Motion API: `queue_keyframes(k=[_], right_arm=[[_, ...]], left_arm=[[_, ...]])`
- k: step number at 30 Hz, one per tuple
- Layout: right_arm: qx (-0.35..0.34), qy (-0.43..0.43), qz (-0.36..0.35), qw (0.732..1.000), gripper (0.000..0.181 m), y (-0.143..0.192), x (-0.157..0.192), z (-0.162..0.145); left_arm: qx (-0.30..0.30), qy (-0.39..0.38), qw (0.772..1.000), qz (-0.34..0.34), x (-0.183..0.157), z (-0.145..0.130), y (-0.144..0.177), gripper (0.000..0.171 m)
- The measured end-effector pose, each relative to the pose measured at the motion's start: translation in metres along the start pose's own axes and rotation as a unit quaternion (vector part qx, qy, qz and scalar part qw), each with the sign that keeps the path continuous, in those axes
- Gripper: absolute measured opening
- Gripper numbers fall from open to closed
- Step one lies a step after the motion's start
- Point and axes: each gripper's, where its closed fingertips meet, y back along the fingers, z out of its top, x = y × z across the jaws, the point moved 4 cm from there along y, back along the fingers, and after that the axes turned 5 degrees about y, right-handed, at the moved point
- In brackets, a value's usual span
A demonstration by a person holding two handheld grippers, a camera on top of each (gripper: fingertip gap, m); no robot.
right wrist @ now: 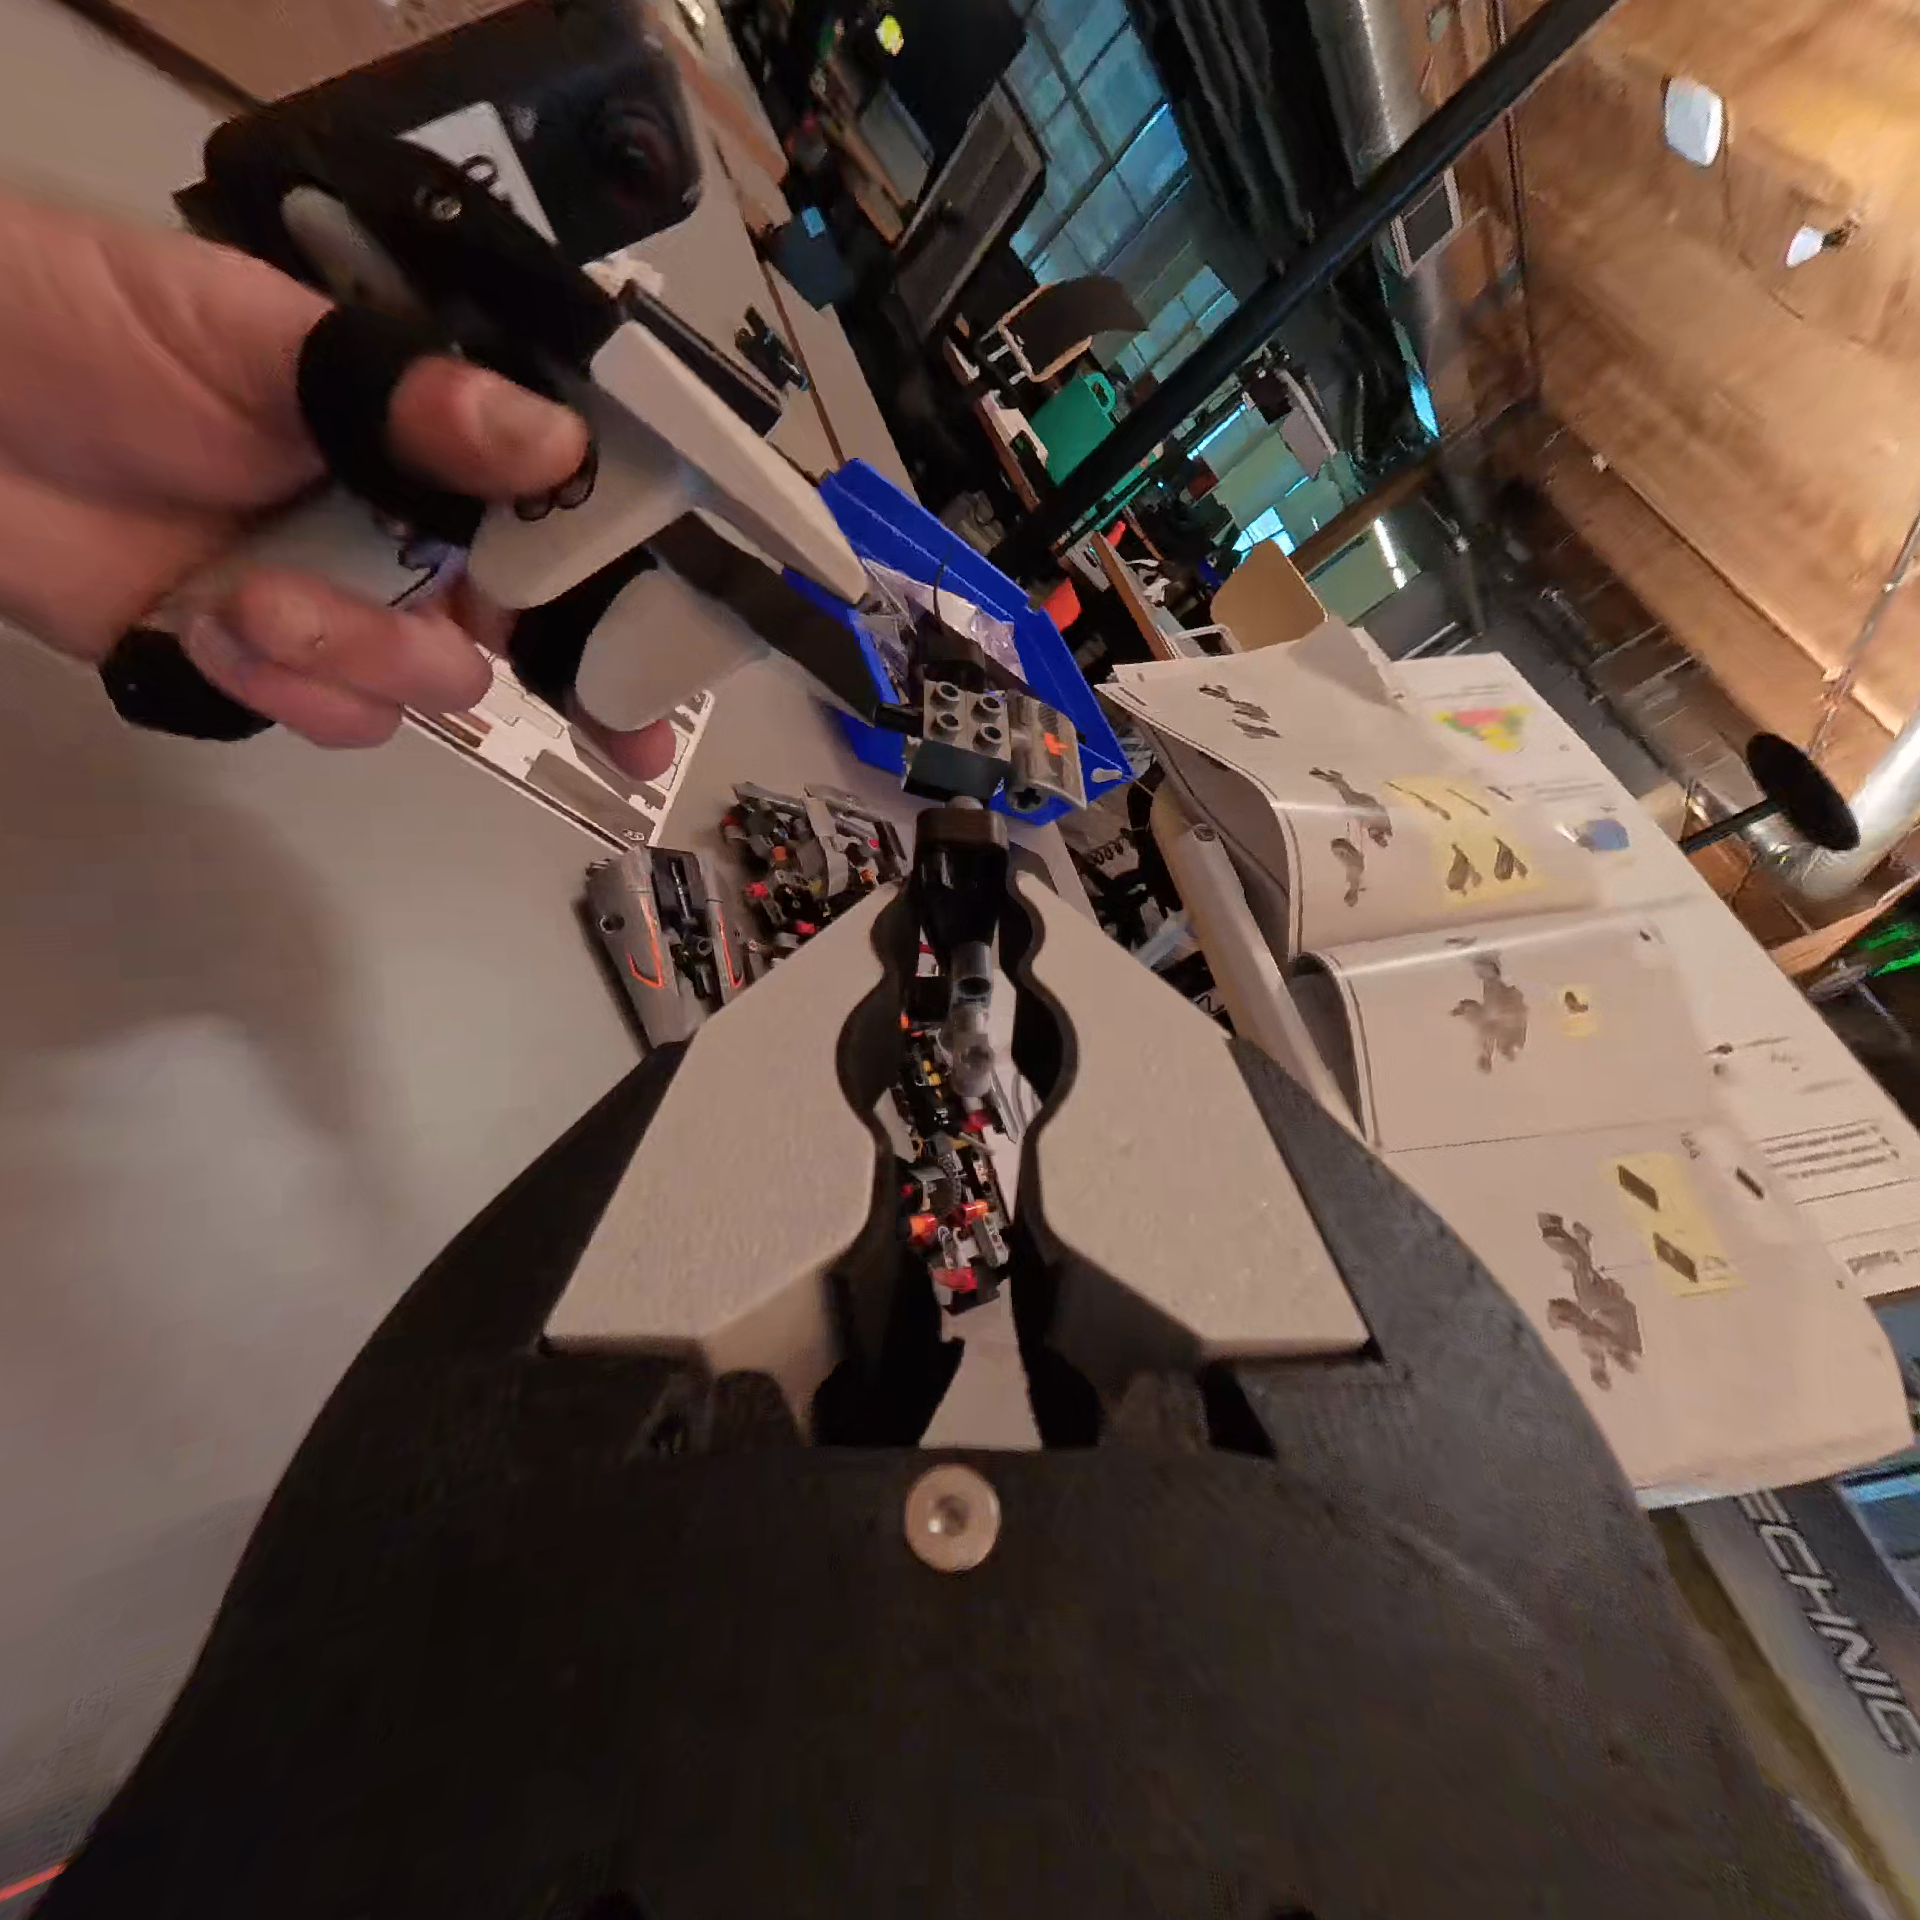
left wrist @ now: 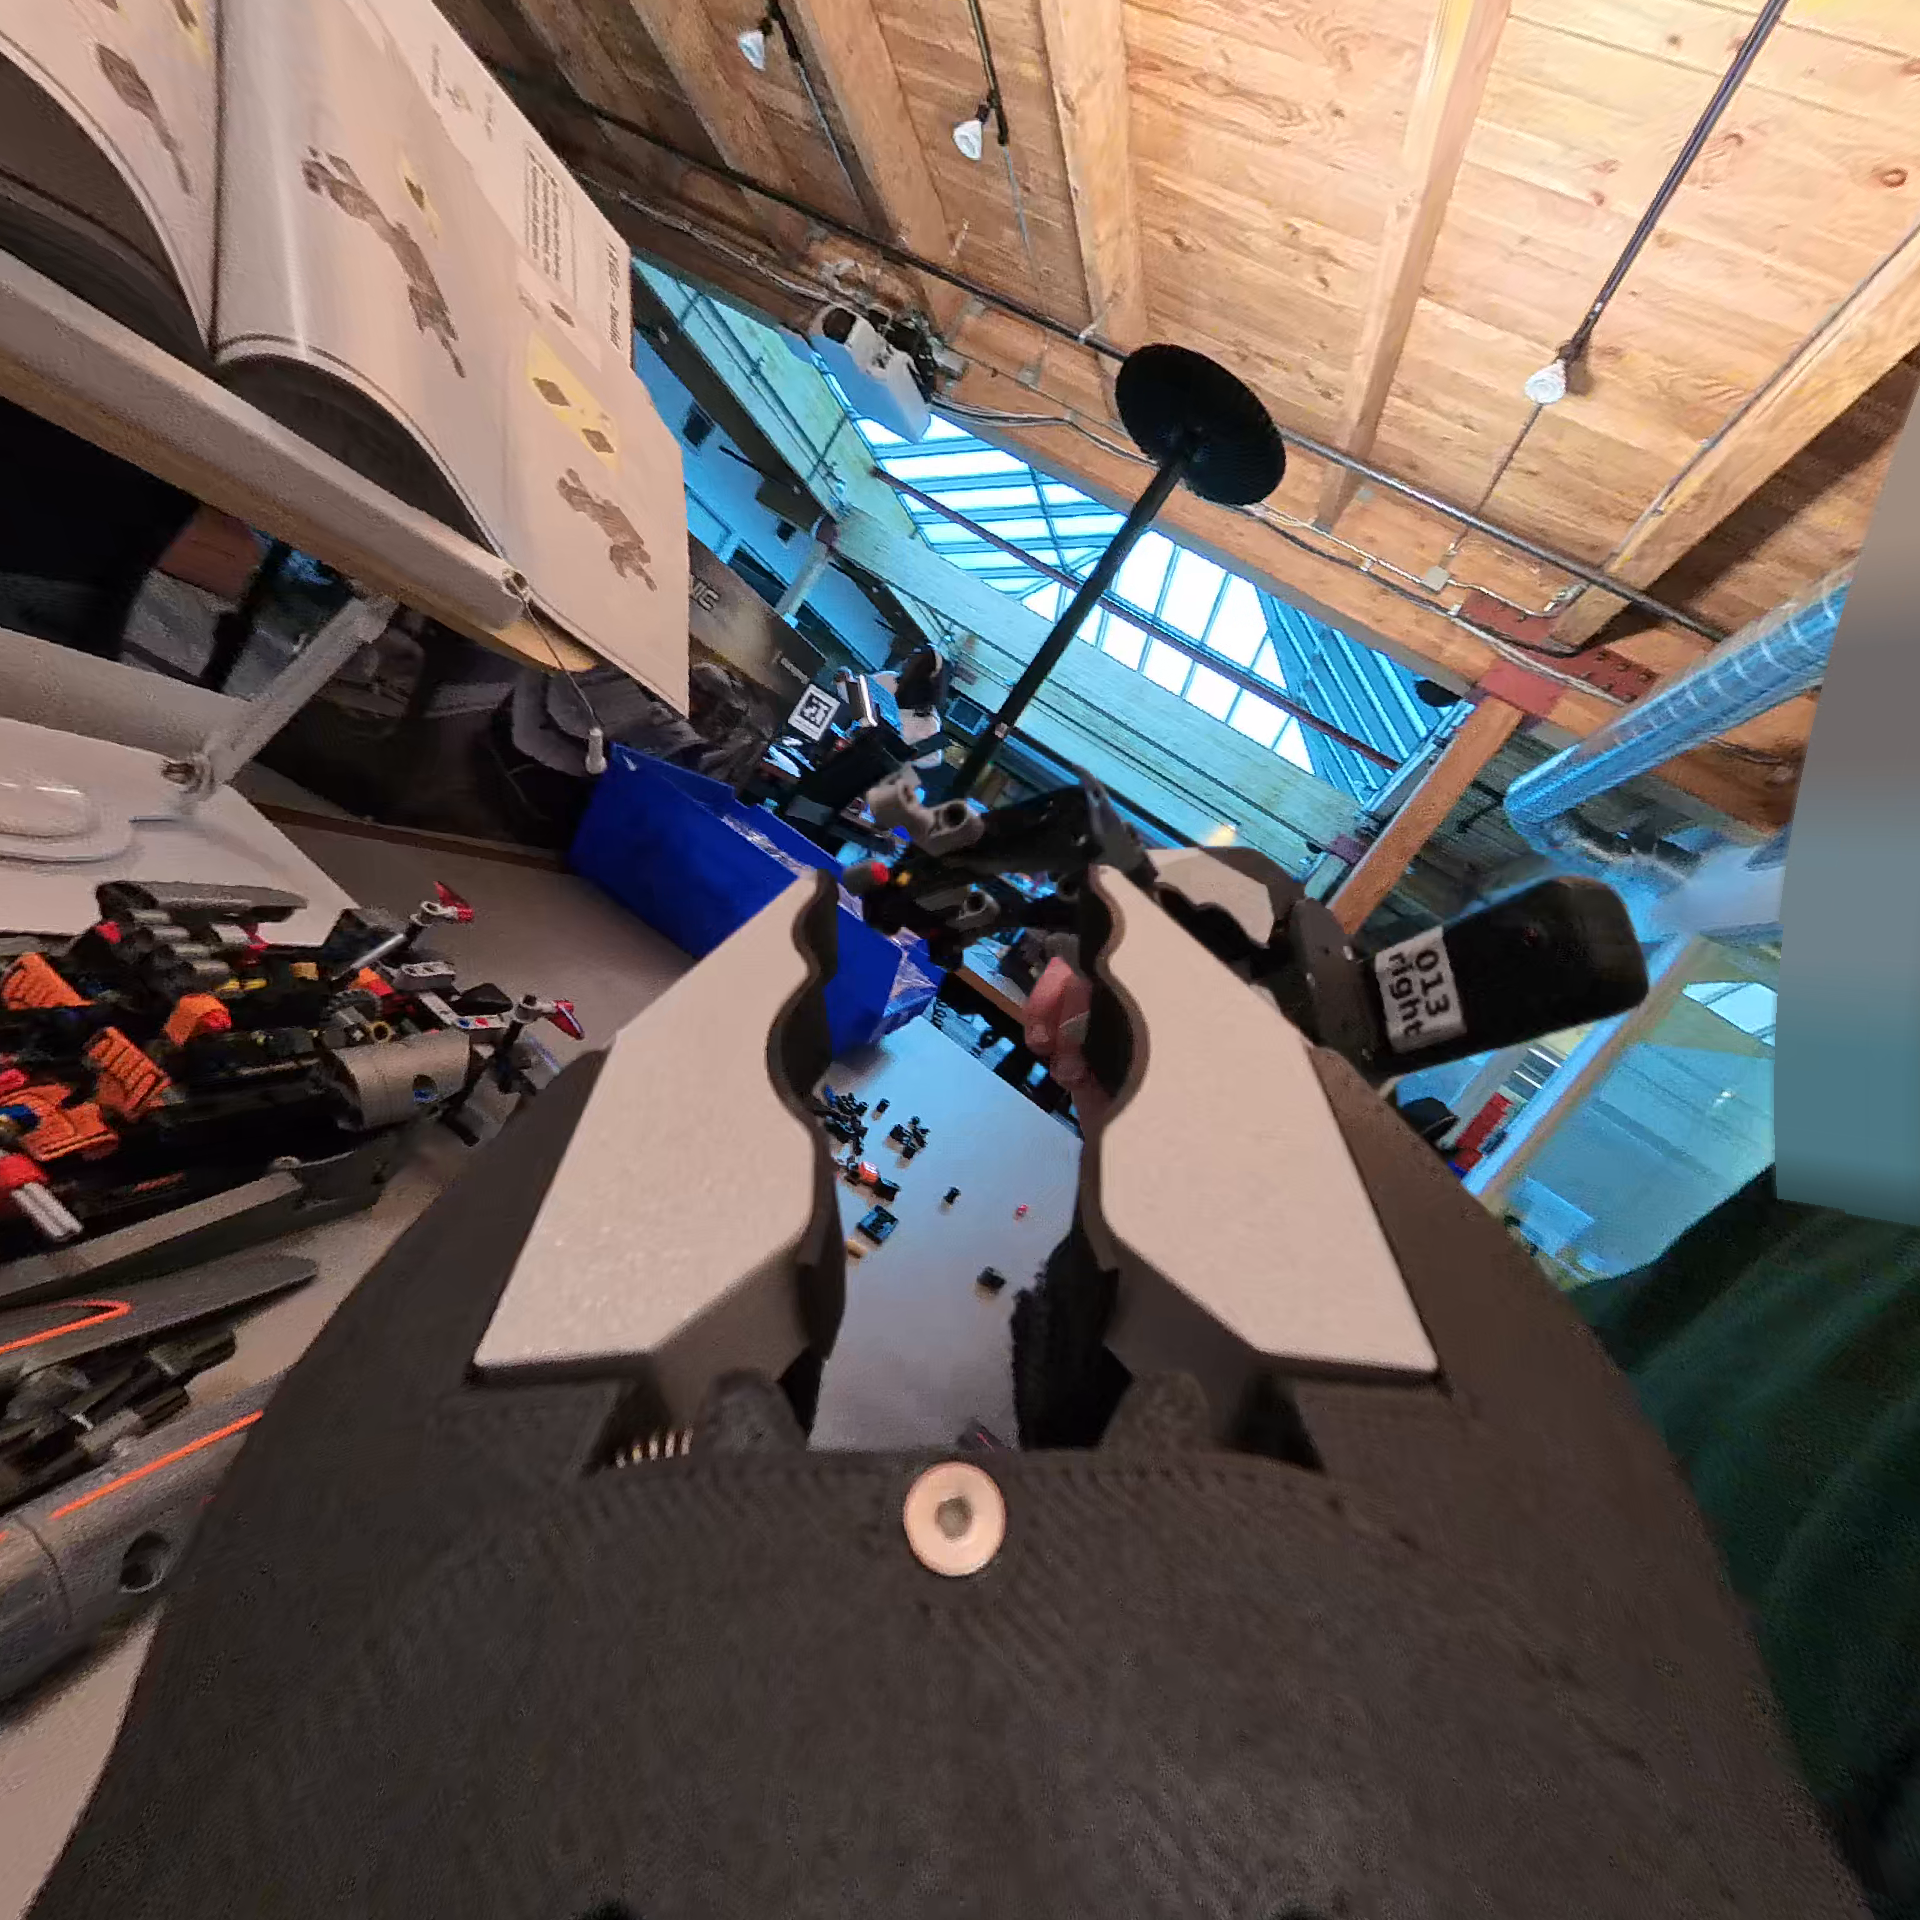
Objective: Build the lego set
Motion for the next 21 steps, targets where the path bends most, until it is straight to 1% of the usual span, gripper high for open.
queue_keyframes(k=[5, 9, 13, 15, 17, 19, 21], right_arm=[[0.018, 0.053, -0.015, 0.998, 0.012, -0.001, 0.003, 0.002], [0.024, 0.073, -0.008, 0.997, 0.012, -0.005, 0.009, 0.004], [0.027, 0.086, 0.001, 0.996, 0.012, -0.009, 0.013, 0.005], [0.026, 0.091, -0.001, 0.995, 0.012, -0.011, 0.013, 0.006], [0.027, 0.100, -0.004, 0.995, 0.012, -0.011, 0.014, 0.006], [0.032, 0.118, -0.008, 0.992, 0.012, -0.011, 0.015, 0.006], [0.030, 0.133, -0.009, 0.991, 0.012, -0.010, 0.016, 0.007]], left_arm=[[0.019, 0.003, 1.000, -0.021, -0.006, -0.002, -0.003, 0.042], [0.028, -0.023, 0.999, -0.020, -0.010, -0.004, -0.005, 0.040], [0.042, -0.059, 0.997, -0.007, -0.011, -0.006, -0.007, 0.028], [0.044, -0.067, 0.997, -0.009, -0.014, -0.007, -0.008, 0.026], [0.039, -0.074, 0.997, -0.004, -0.012, -0.005, -0.008, 0.018], [0.037, -0.064, 0.997, -0.014, -0.011, -0.004, -0.006, 0.017], [0.023, -0.040, 0.999, -0.021, -0.009, 0.000, -0.002, 0.022]])
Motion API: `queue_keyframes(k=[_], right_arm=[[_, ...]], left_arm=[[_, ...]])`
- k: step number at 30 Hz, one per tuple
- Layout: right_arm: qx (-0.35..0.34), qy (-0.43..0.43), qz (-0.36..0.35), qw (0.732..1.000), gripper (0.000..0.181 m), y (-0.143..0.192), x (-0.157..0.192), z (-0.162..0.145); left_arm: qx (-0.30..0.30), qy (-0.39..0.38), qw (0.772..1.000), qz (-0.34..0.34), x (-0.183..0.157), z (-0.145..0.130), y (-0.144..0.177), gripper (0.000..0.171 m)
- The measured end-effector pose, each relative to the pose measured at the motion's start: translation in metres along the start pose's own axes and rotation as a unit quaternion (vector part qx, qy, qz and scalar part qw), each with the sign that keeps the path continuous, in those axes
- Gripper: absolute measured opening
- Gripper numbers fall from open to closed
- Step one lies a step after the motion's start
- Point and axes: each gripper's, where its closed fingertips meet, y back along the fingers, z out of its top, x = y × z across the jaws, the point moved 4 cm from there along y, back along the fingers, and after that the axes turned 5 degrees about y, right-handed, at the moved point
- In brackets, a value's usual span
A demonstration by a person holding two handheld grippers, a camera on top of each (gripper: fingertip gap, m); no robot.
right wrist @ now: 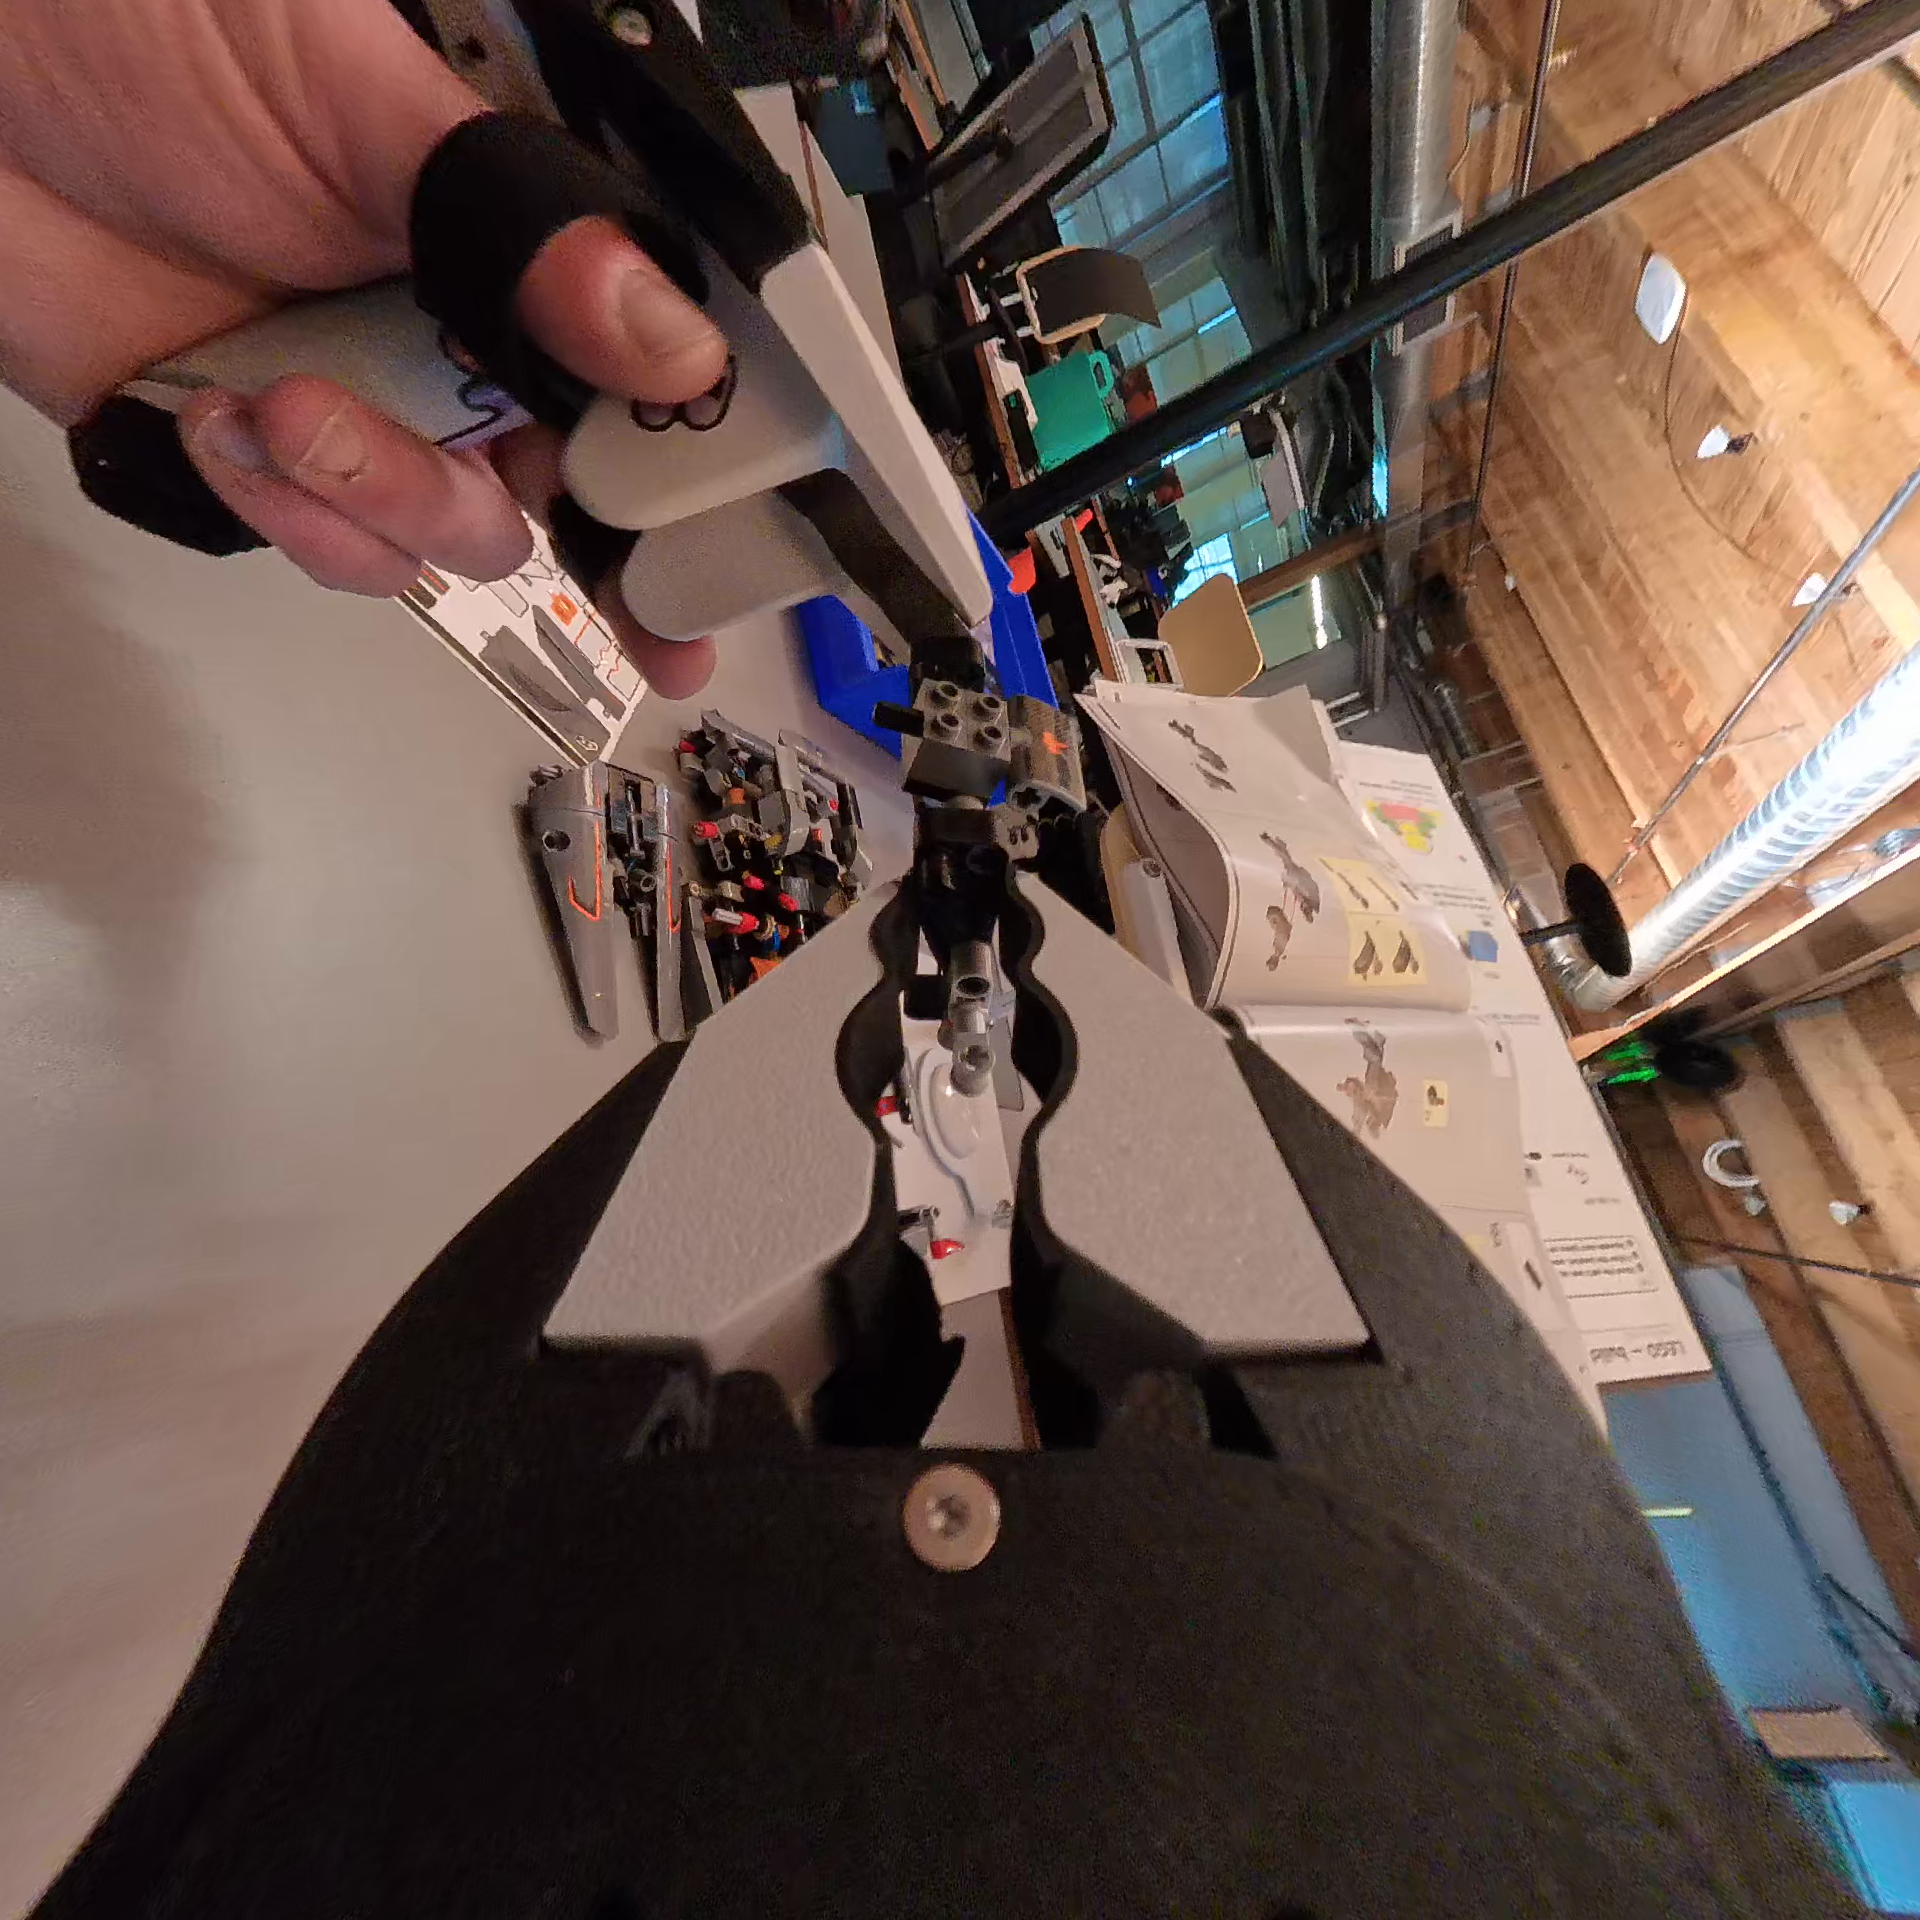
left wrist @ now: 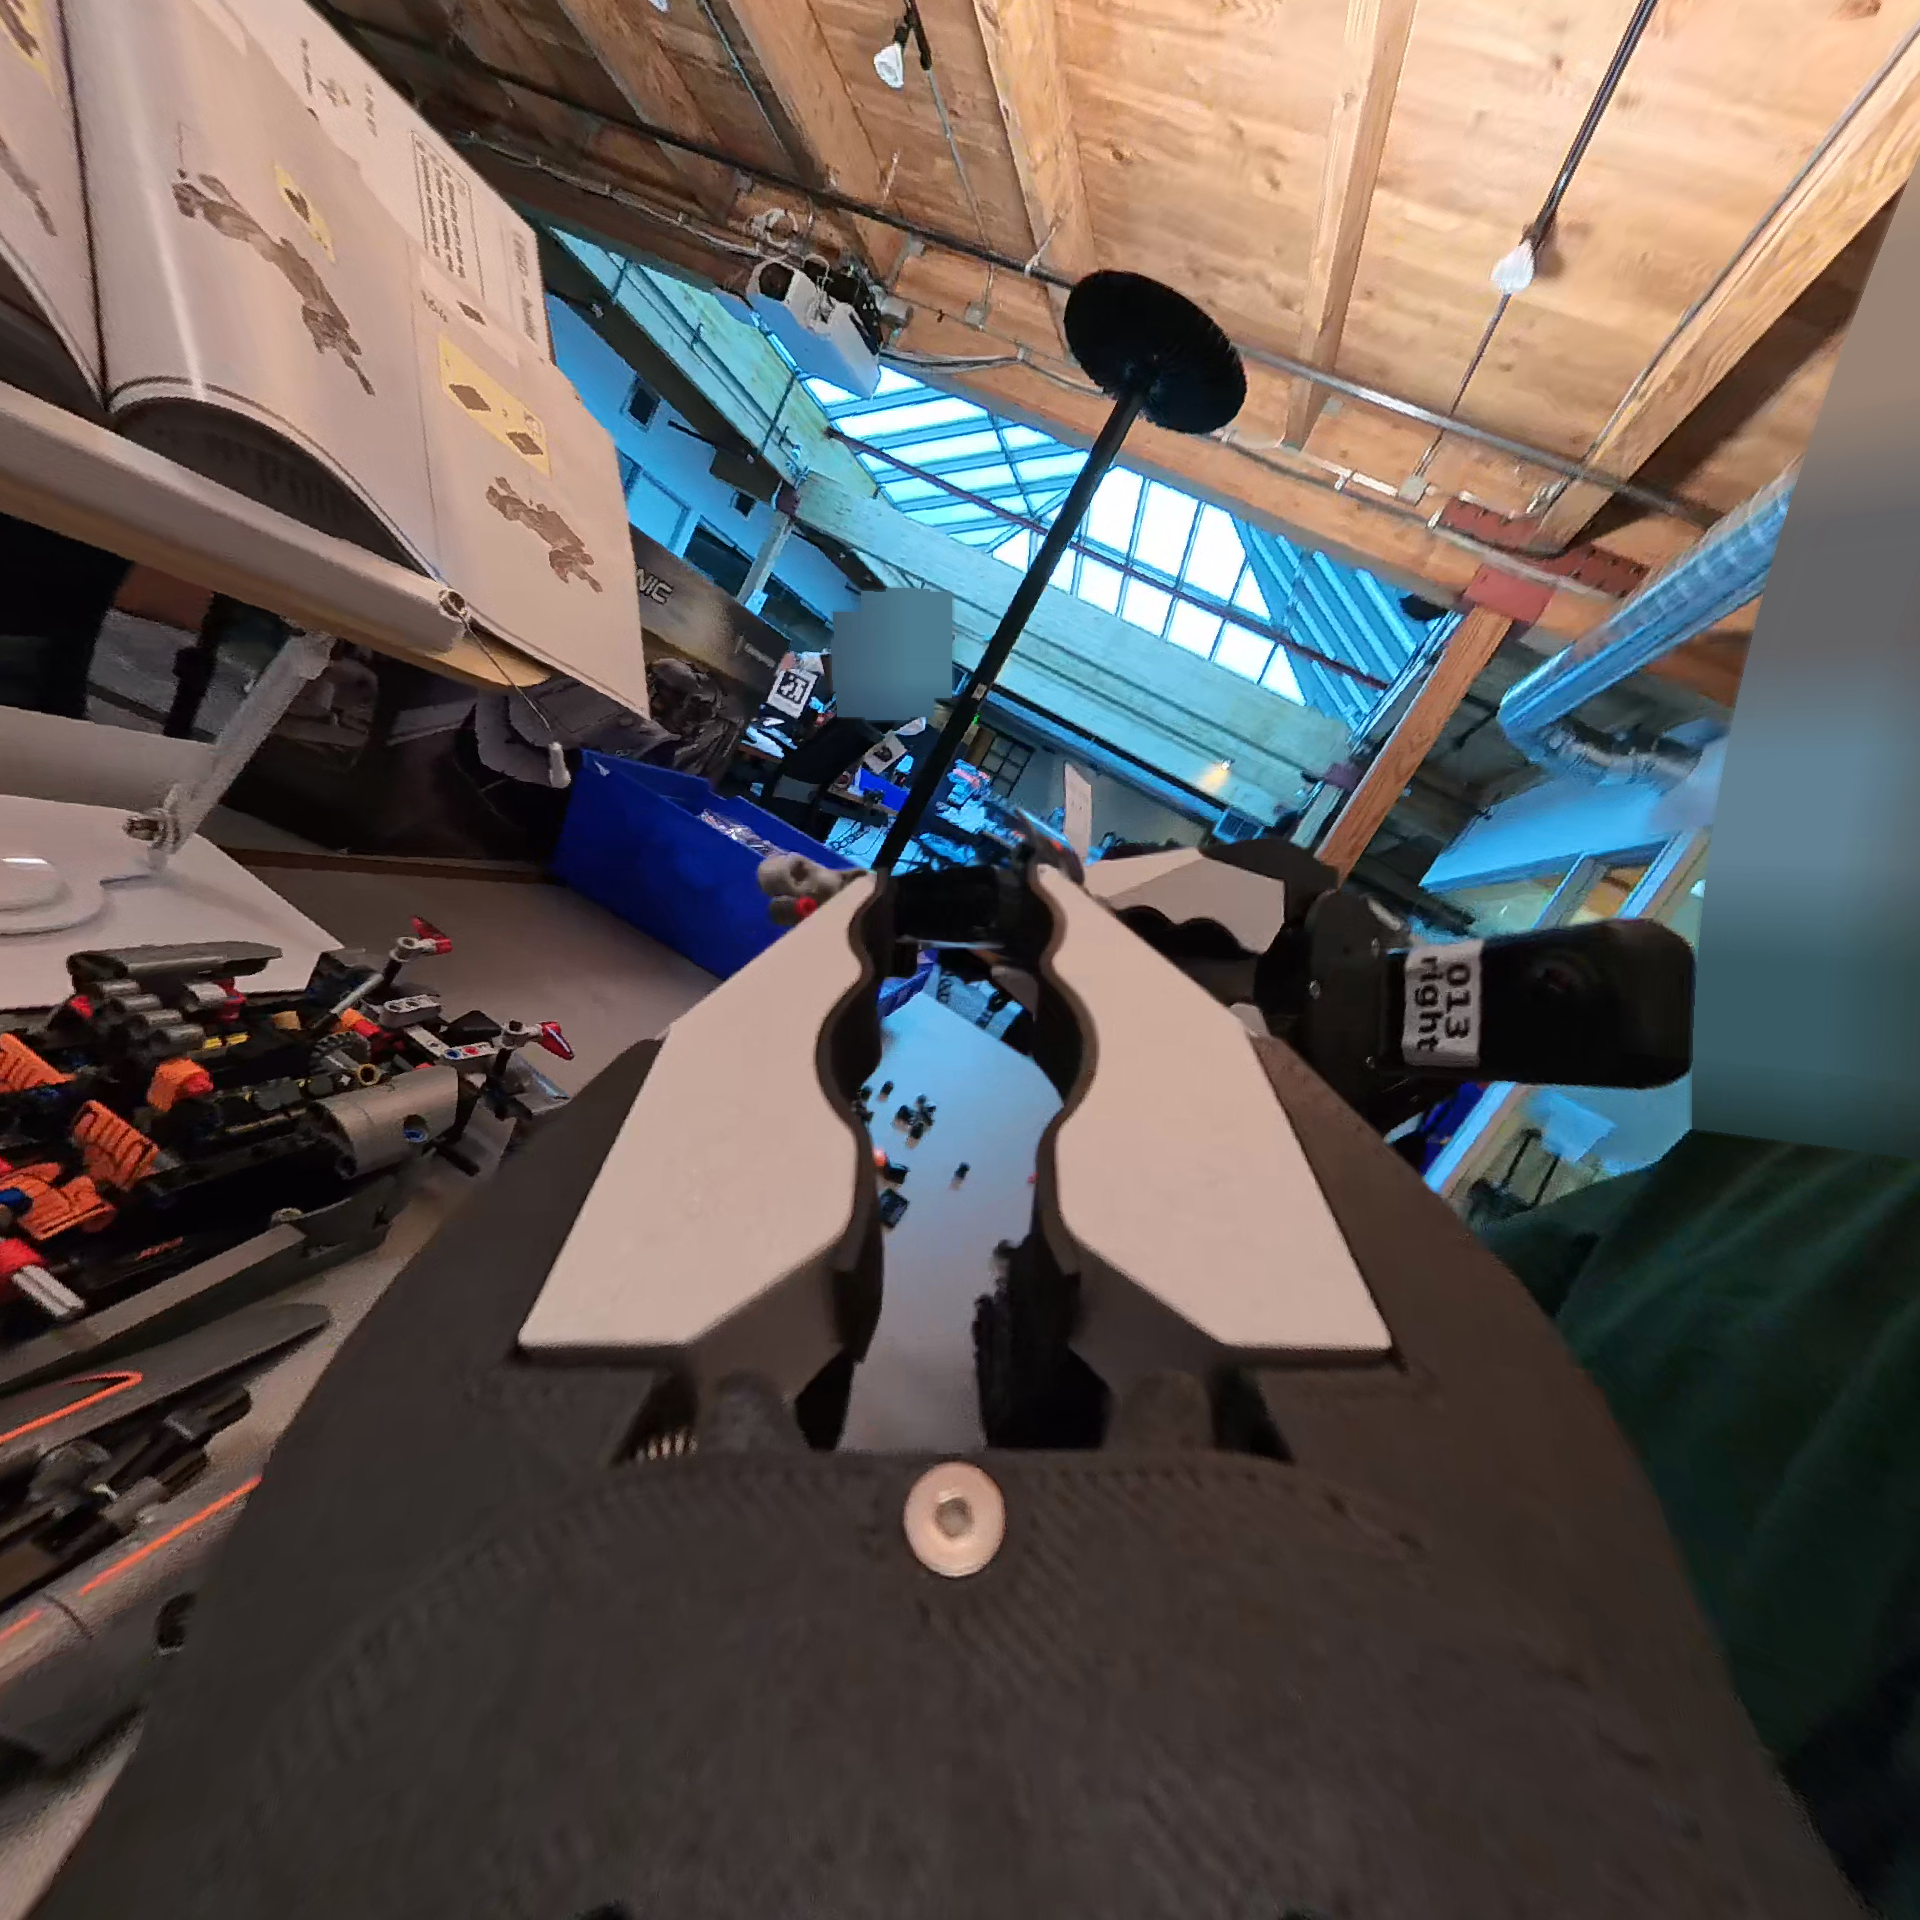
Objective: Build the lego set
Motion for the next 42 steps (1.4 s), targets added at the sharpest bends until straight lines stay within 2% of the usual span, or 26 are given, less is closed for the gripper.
queue_keyframes(k=[3, 9, 15, 16, 19, 26, 30, 32, 35, 39, 42], right_arm=[[-0.008, 0.023, -0.008, 1.000, 0.012, 0.004, 0.000, 0.004], [-0.020, 0.079, -0.012, 0.997, 0.012, 0.007, 0.005, 0.011], [-0.027, 0.101, -0.005, 0.995, 0.012, 0.010, 0.009, 0.011], [-0.031, 0.099, 0.000, 0.995, 0.012, 0.010, 0.010, 0.011], [-0.033, 0.094, 0.006, 0.995, 0.013, 0.007, 0.013, 0.010], [-0.039, 0.065, 0.020, 0.997, 0.015, 0.001, 0.017, 0.010], [-0.037, -0.002, 0.027, 0.999, 0.030, -0.005, 0.011, 0.006], [-0.034, -0.043, 0.028, 0.998, 0.033, -0.007, 0.006, 0.004], [-0.029, -0.134, 0.041, 0.990, 0.035, -0.013, 0.000, -0.006], [-0.059, -0.297, 0.078, 0.950, 0.029, -0.016, -0.007, -0.011], [-0.087, -0.397, 0.117, 0.906, 0.035, -0.017, -0.008, -0.011]], left_arm=[[-0.012, 0.049, 0.999, -0.013, 0.007, 0.004, 0.005, 0.032], [0.016, 0.130, 0.989, -0.071, 0.005, -0.003, 0.000, 0.050], [0.045, 0.148, 0.984, -0.089, 0.004, -0.011, -0.005, 0.039], [0.038, 0.146, 0.985, -0.086, 0.005, -0.010, -0.004, 0.029], [0.029, 0.147, 0.985, -0.085, 0.008, -0.008, -0.002, 0.017], [0.013, 0.120, 0.989, -0.087, 0.007, -0.005, 0.003, 0.013], [-0.014, 0.094, 0.993, -0.075, 0.007, 0.002, 0.007, 0.013], [-0.041, 0.065, 0.996, -0.042, 0.011, 0.009, 0.011, 0.012], [-0.062, 0.032, 0.997, -0.029, 0.009, 0.017, 0.012, 0.012], [-0.078, -0.055, 0.995, 0.022, 0.008, 0.025, 0.013, 0.012], [-0.086, -0.123, 0.987, 0.051, 0.002, 0.029, 0.012, 0.013]])
